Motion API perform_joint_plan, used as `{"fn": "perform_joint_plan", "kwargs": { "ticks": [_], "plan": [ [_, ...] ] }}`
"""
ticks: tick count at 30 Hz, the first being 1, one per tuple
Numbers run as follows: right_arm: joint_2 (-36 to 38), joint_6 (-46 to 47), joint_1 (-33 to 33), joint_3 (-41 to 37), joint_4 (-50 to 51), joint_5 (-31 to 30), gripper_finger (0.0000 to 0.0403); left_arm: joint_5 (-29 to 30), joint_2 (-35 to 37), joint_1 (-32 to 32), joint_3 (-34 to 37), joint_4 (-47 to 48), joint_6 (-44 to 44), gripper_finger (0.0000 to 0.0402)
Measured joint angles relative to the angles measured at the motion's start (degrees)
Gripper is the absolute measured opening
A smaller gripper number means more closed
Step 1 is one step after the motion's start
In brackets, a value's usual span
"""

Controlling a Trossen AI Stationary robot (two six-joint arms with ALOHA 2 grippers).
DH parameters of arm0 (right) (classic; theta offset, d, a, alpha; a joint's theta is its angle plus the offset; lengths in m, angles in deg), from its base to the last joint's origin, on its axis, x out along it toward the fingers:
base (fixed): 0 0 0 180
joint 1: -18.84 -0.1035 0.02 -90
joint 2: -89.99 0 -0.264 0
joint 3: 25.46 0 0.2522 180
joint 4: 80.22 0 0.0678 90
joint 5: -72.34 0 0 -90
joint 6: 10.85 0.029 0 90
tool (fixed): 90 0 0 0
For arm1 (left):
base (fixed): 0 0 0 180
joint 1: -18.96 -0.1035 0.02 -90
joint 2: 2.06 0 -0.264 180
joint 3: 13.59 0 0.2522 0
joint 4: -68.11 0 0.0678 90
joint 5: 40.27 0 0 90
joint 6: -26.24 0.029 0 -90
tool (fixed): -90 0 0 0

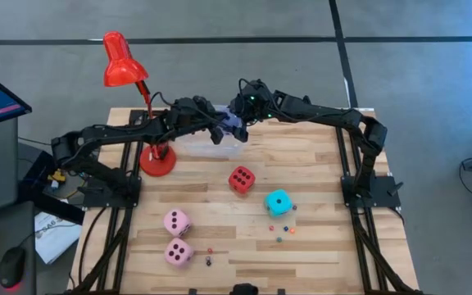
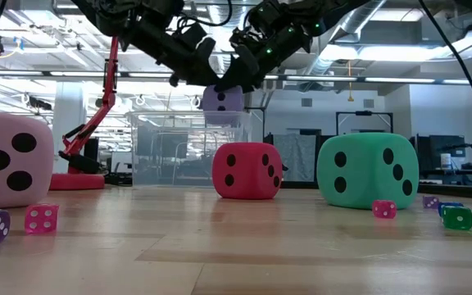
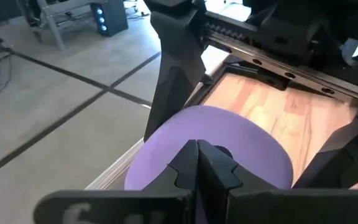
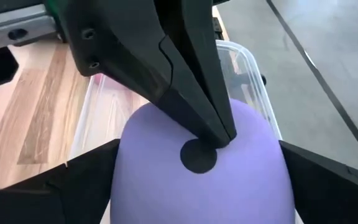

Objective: Pick & Place Dice
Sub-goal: Put the large purple die into the transparent bin, then move the transparent bin

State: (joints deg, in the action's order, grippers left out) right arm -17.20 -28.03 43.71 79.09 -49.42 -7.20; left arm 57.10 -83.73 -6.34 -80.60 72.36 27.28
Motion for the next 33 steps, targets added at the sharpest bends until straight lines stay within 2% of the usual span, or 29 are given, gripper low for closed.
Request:
{"fn": "perform_joint_plan", "kwargs": {
  "ticks": [13,23,28,33],
  "plan": [
    [0.1,-3.8,-0.1,0.0,-4.1,0.3,0.04,1.1,2.3,0.1,0.1,0.3,1.7,0.0],
    [0.1,-4.4,0.4,0.1,-4.8,0.3,0.04,3.8,6.0,0.5,0.2,5.5,1.7,0.0],
    [0.1,-3.8,1.3,1.7,-1.2,0.3,0.04,3.8,9.2,0.5,0.4,10.0,2.2,0.0],
    [0.7,-3.8,1.6,1.9,3.2,0.3,0.04,3.8,14.4,0.5,4.3,11.3,2.1,0.0]
  ]
}}
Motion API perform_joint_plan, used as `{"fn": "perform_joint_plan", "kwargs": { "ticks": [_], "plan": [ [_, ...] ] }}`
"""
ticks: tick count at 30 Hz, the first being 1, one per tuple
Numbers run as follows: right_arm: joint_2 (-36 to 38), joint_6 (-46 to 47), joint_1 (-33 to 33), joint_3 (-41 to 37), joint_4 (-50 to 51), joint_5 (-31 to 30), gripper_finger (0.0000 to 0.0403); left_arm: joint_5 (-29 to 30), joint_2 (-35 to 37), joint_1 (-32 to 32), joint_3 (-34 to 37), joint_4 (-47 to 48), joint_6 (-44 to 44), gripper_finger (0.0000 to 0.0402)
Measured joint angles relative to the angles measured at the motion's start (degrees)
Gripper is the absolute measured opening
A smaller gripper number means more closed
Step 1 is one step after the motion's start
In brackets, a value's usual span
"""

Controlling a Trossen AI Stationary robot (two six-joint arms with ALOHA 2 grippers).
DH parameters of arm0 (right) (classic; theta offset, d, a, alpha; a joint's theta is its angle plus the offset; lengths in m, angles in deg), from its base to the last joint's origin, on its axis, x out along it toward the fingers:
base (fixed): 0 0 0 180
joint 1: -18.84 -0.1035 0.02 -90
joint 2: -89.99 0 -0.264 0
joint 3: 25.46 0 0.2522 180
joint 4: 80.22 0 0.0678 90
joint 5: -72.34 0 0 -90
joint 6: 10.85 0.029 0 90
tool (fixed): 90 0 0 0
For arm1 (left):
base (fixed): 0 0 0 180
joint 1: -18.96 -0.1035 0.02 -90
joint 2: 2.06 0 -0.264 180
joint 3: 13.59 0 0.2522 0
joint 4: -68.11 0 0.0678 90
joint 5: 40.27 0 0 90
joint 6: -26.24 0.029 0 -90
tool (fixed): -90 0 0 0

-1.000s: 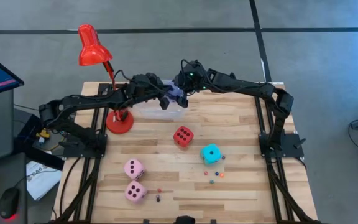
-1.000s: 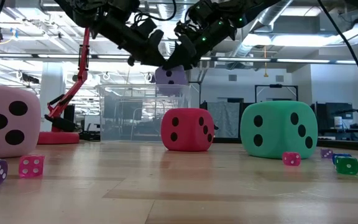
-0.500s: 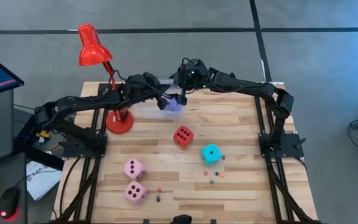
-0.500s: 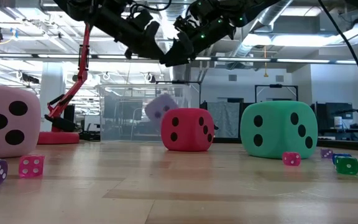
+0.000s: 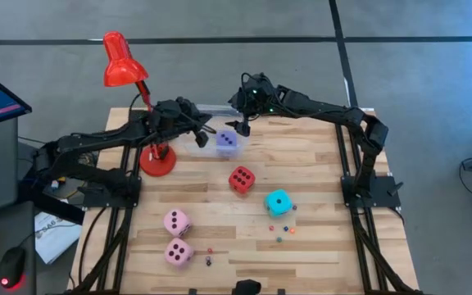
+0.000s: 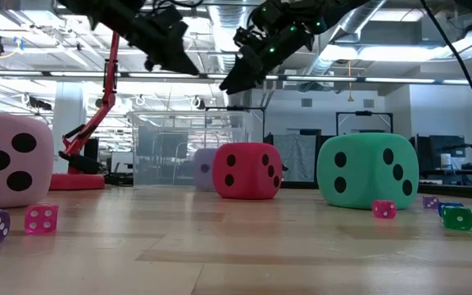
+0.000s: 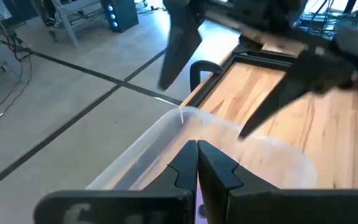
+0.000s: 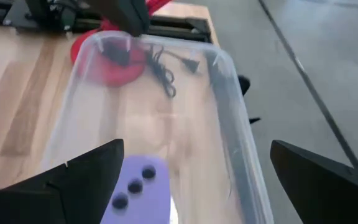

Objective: Pick & Place Dice
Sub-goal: Move the transparent bin

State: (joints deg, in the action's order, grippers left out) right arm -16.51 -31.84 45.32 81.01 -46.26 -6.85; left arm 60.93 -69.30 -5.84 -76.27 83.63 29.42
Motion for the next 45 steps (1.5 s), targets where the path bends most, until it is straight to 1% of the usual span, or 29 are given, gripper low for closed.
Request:
{"fn": "perform_joint_plan", "kwargs": {
  "ticks": [5,12,15,20,27,35,39,45],
  "plan": [
    [3.4,0.0,0.2,0.1,3.1,0.1,0.04,0.0,6.7,0.0,5.4,0.0,-0.5,0.0],
    [8.7,0.0,0.3,0.0,10.0,0.1,0.04,-0.6,17.4,0.5,13.0,-0.1,-0.4,0.0],
    [10.3,0.3,0.4,-1.3,11.3,0.1,0.04,-1.1,21.6,0.9,15.8,-0.1,-0.4,0.0],
    [13.3,3.0,0.8,-4.4,14.4,0.0,0.04,-2.1,26.7,1.7,19.5,-0.1,-0.5,0.0],
    [20.5,8.5,1.0,-12.0,14.2,-0.2,0.04,-2.2,29.0,3.1,22.0,0.1,-0.4,0.0],
    [30.4,16.0,1.2,-21.7,14.2,-0.3,0.04,-2.6,29.0,3.9,22.4,0.0,-0.4,0.0],
    [32.4,17.1,1.2,-23.6,14.3,-0.3,0.04,-2.6,29.0,3.9,22.4,-0.1,-0.4,0.0],
    [31.7,18.9,0.8,-23.6,11.6,-0.3,0.04,-2.7,29.0,3.9,22.4,-0.1,-0.4,0.0]
  ]
}}
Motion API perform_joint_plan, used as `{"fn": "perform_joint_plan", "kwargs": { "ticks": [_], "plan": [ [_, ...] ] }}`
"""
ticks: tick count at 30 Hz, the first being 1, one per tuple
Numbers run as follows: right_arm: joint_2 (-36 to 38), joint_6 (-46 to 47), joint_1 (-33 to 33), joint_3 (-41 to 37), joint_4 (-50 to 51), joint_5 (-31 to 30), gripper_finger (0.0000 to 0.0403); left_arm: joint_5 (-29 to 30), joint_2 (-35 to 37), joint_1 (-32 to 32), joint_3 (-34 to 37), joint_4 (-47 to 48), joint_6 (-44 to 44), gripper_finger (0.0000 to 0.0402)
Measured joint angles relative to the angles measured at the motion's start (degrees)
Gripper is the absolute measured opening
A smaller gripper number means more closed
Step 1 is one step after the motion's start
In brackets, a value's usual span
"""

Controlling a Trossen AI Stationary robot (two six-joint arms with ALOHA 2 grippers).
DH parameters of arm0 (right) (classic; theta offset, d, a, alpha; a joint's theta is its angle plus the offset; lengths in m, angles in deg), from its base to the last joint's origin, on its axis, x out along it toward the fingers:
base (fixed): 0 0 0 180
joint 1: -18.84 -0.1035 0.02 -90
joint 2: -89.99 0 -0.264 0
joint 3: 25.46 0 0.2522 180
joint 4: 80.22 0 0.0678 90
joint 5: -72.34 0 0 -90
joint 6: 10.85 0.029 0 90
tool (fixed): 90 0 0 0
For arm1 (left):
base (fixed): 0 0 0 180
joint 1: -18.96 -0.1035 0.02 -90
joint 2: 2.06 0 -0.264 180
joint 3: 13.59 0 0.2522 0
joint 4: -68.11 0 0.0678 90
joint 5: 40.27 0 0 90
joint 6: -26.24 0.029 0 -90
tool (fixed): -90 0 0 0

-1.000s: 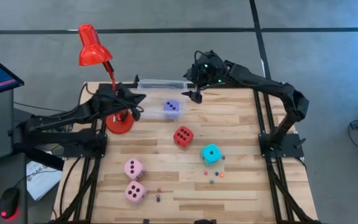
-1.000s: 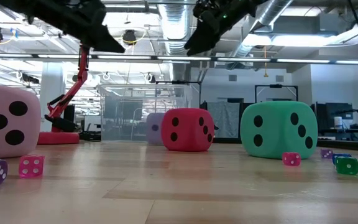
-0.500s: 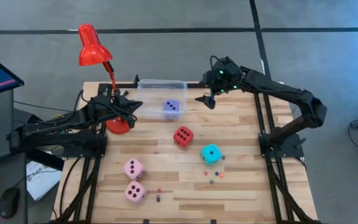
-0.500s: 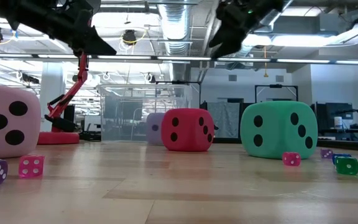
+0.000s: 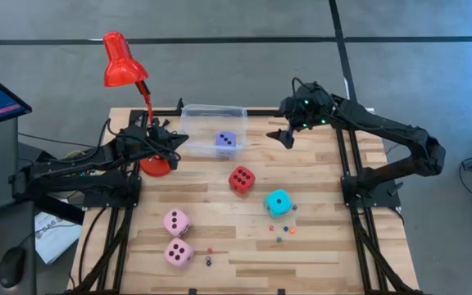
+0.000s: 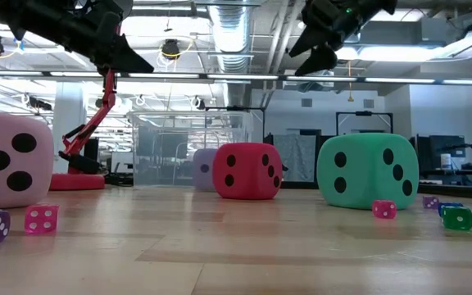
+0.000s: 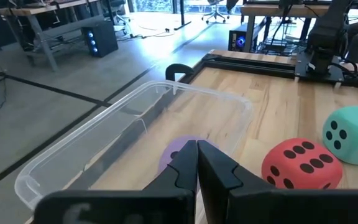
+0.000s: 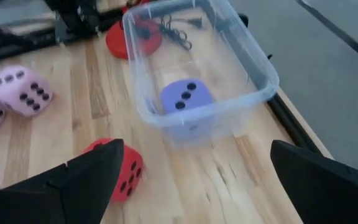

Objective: Pick & Place Dice
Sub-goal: Move the transparent bin

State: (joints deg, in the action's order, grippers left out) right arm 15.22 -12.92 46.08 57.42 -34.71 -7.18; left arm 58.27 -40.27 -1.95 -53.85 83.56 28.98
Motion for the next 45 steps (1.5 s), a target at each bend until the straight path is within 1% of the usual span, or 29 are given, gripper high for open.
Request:
{"fn": "perform_joint_plan", "kwargs": {
  "ticks": [3,6,19,26,32,37,43,45],
  "plan": [
    [-0.7,2.1,-0.4,-0.1,-1.0,-0.2,0.04,0.0,0.0,0.0,0.0,0.0,0.0,0.0],
    [-1.2,2.2,-0.7,0.2,-3.3,-0.2,0.04,0.0,0.0,0.0,0.0,0.0,0.0,0.0],
    [-1.5,2.1,-1.3,0.0,-2.3,-0.1,0.04,0.0,0.0,0.0,0.0,0.0,0.0,0.0],
    [-1.5,0.6,1.3,0.0,-9.2,-0.4,0.04,0.0,0.0,0.0,0.0,0.0,0.0,0.0],
    [-1.5,0.5,3.8,0.0,-10.0,-0.5,0.04,0.0,0.0,0.0,0.0,0.0,0.0,0.0],
    [-1.5,-1.9,5.5,0.0,-10.3,-0.5,0.04,0.0,0.0,0.0,0.0,0.0,0.0,0.0],
    [-1.5,-2.9,5.3,0.0,-10.0,-0.5,0.0398,-0.1,0.0,0.0,0.0,-0.4,-0.3,0.0],
    [-1.5,-2.9,4.7,0.0,-10.0,-0.5,0.0396,-0.1,0.0,0.0,0.0,-0.4,-2.2,0.0]
  ]
}}
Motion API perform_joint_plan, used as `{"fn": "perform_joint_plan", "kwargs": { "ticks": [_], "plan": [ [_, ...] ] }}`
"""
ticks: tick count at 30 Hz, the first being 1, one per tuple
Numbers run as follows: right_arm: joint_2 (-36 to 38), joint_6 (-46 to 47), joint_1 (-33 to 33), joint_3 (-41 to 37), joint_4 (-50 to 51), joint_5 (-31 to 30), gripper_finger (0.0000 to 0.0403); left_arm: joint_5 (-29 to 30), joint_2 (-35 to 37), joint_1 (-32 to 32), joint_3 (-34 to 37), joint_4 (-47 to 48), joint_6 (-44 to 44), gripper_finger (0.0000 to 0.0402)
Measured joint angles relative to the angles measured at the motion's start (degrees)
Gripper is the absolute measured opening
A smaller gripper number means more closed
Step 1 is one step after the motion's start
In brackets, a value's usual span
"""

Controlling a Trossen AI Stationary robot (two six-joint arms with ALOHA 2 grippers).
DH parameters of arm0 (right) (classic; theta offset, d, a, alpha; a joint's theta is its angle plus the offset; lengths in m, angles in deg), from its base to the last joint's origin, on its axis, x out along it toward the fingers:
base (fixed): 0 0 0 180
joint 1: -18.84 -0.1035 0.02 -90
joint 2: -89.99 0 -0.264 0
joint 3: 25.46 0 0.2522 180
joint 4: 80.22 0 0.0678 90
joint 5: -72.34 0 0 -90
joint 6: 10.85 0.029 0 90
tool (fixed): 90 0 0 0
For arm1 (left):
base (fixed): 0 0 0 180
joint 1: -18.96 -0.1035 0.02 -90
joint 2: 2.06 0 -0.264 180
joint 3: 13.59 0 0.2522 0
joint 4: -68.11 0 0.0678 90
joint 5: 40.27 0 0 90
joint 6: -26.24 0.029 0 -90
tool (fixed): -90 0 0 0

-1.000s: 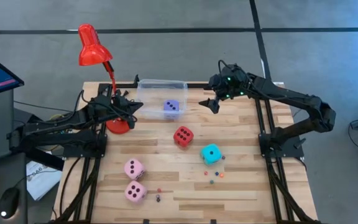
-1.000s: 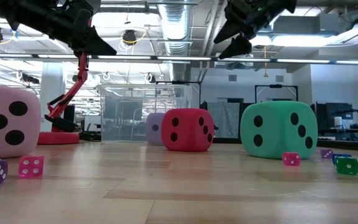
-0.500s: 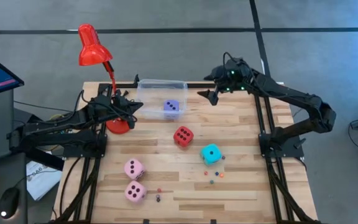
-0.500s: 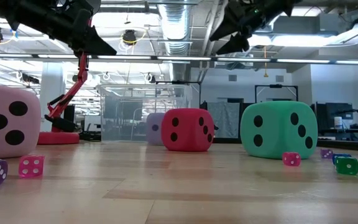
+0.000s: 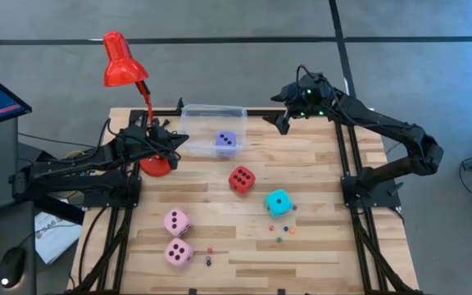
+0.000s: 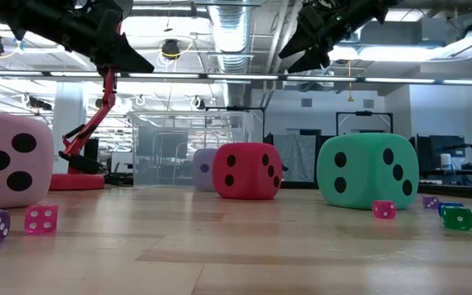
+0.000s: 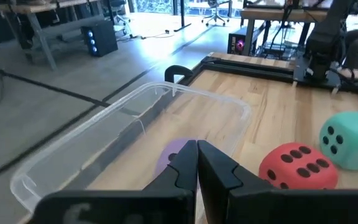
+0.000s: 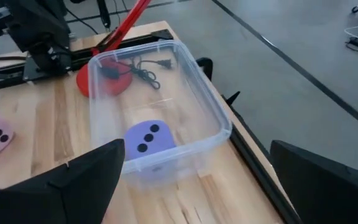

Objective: Pick & Place Dice
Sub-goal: Move the transparent bin

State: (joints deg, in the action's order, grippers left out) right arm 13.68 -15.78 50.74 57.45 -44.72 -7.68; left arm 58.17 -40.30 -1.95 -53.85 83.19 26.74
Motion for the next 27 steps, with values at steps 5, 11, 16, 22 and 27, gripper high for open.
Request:
{"fn": "perform_joint_plan", "kwargs": {
  "ticks": [5,11,16,22,27],
  "plan": [
    [0.0,1.6,-2.5,0.0,-0.5,0.0,0.0389,0.0,0.0,0.0,0.0,0.0,-3.4,0.0],
    [0.1,6.1,-7.3,0.0,-2.6,-1.1,0.0388,0.0,0.0,0.0,0.0,0.4,-3.4,0.0],
    [0.1,9.1,-13.1,0.0,-1.9,-13.2,0.0388,0.0,0.0,0.0,0.0,1.3,-3.4,0.0],
    [0.1,13.2,-19.6,0.0,-0.6,-25.6,0.0388,0.0,0.0,0.0,0.0,1.3,-2.5,0.0],
    [0.0,15.1,-23.4,0.0,-0.3,-27.0,0.0388,0.0,0.0,0.0,0.0,1.3,-2.1,0.0]
  ]
}}
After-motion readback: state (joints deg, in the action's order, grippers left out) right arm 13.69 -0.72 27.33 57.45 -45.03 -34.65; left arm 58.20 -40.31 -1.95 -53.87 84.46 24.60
